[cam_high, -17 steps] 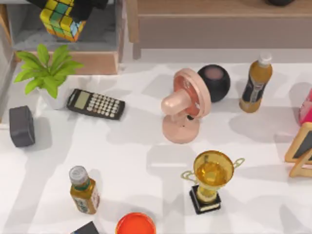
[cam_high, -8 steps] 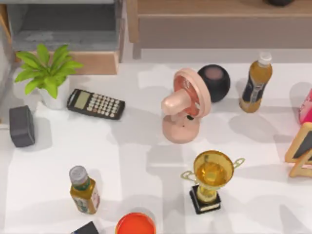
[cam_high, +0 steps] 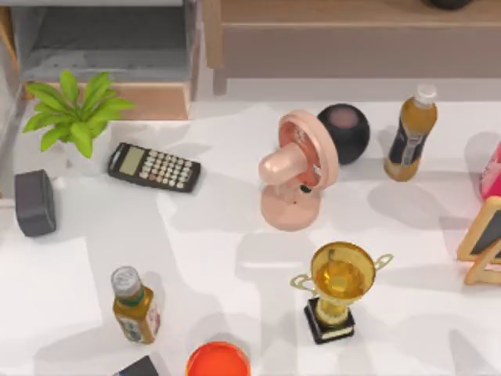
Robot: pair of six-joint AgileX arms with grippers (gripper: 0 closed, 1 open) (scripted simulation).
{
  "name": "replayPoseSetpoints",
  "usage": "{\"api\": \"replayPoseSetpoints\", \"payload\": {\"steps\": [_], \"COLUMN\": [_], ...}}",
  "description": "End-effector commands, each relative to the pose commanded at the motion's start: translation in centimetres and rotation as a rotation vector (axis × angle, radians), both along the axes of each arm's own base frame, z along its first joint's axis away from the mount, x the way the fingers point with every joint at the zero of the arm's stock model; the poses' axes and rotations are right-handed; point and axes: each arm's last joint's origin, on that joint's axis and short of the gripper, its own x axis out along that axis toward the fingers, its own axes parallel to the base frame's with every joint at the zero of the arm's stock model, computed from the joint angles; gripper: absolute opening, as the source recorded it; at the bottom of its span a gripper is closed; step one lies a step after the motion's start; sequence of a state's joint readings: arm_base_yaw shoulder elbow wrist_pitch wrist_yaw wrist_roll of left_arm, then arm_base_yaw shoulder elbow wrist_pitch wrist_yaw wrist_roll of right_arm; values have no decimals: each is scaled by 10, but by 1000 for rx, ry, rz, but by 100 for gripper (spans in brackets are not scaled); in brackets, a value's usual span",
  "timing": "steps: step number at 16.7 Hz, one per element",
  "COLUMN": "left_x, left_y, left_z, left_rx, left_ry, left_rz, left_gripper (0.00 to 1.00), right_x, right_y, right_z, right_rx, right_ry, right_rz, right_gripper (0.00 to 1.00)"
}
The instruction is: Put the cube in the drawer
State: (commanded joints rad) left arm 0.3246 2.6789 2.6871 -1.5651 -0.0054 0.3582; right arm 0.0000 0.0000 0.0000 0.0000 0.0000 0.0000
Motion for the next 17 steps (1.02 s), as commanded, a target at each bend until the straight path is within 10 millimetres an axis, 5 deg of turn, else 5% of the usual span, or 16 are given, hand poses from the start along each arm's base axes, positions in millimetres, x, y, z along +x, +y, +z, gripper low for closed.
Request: {"api": "replayPoseSetpoints", "payload": {"steps": [4, 17], "left_x": [0, 0], "left_y": [0, 0], "left_z": [0, 0], "left_rx": [0, 0], "left_ry": [0, 0], "left_rz": [0, 0], "left_gripper": [0, 98], "right_x": [0, 0], "right_y": [0, 0], "right_z": [0, 0], "right_rx": [0, 0], "right_ry": [0, 0], "right_rz": [0, 0], "right_gripper": [100, 100]}}
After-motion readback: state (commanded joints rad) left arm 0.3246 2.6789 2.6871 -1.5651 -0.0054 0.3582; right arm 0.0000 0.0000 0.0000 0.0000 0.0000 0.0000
